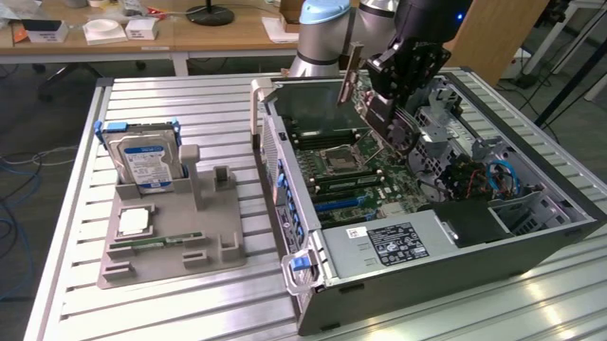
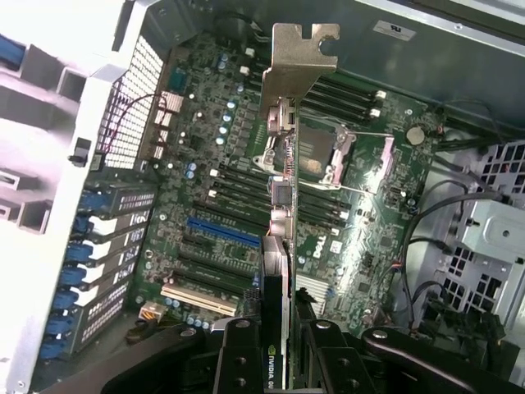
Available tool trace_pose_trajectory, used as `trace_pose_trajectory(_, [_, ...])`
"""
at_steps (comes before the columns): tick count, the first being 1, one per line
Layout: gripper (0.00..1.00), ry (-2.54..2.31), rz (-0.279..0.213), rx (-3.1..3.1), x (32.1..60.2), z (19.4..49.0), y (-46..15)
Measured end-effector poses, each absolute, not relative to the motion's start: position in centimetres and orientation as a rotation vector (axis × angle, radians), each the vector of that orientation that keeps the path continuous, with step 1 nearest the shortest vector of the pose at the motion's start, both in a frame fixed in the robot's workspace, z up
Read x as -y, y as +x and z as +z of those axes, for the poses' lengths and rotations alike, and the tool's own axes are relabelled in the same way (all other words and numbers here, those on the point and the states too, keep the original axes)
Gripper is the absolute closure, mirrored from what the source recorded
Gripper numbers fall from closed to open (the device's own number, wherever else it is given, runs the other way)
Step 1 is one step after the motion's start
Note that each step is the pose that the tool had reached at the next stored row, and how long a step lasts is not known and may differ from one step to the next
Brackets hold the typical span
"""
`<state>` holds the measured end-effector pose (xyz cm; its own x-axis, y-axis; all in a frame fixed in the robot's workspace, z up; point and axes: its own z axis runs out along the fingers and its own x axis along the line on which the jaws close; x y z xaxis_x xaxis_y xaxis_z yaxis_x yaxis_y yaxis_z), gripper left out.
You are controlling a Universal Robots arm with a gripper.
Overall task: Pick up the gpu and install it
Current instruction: 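Insert the gpu into the slot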
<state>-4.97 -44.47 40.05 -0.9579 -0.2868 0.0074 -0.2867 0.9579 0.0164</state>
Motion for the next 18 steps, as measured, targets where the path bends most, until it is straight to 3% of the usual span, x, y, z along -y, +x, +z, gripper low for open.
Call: trace_pose_trajectory(18, [0.74, 0.69, -0.023, 3.054, 44.46, 39.95, -4.97])
